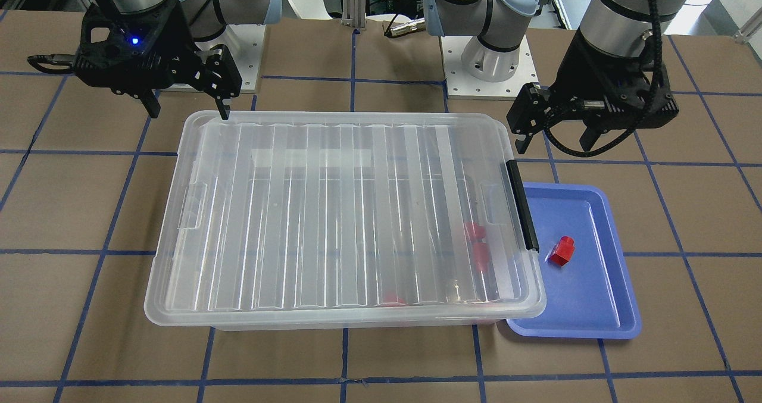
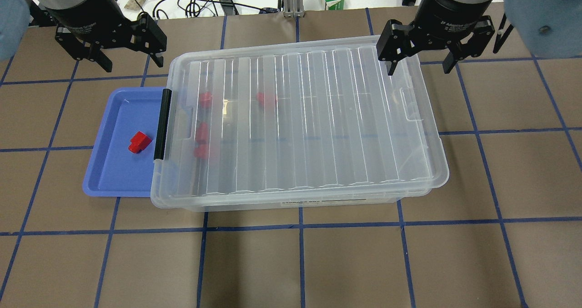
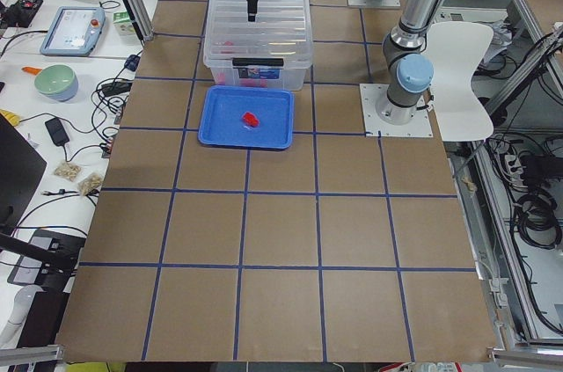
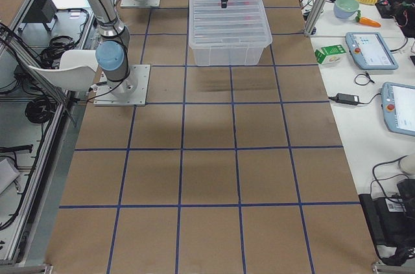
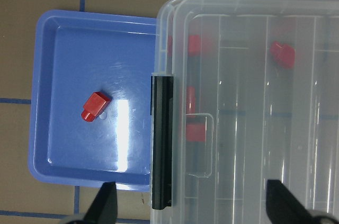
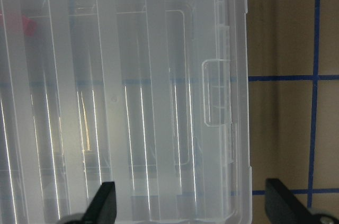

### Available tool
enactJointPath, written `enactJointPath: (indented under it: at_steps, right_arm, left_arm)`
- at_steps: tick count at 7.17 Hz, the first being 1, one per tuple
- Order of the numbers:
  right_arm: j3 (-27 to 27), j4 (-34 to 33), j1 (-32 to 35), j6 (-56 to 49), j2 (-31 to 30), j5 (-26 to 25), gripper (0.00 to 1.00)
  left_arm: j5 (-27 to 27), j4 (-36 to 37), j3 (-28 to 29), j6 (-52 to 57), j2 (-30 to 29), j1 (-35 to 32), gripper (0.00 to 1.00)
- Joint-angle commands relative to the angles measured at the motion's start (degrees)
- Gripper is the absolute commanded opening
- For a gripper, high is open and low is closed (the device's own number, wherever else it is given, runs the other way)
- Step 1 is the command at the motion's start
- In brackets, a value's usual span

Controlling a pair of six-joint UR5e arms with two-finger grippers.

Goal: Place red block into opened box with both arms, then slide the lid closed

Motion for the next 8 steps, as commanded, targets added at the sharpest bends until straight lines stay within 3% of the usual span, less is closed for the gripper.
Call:
enactJointPath:
  at_steps: [1, 3, 5, 6, 8]
  right_arm:
    - [-0.1, 0.0, -0.3, -0.1, 0.0, 0.0, 1.0]
    - [-0.1, 0.0, -2.9, -3.7, 0.0, -0.9, 1.0]
    - [0.5, 0.4, -12.1, -12.8, 0.0, -1.9, 1.0]
    - [2.2, -1.2, -12.7, -13.4, 0.6, -1.2, 1.0]
    - [10.1, -12.1, -12.8, -13.4, 1.5, 0.4, 1.0]
  left_arm:
    - [0.0, 0.0, 0.0, 0.0, 0.0, 0.0, 1.0]
    - [0.0, 0.0, -0.1, 0.1, 0.1, 0.0, 1.0]
    - [0.1, 0.0, -0.1, 0.6, 0.0, 0.3, 1.0]
    - [-0.1, 0.0, -0.1, 0.6, 0.0, 0.4, 1.0]
    - [-0.1, 0.0, -0.1, 0.6, 0.0, 0.4, 1.0]
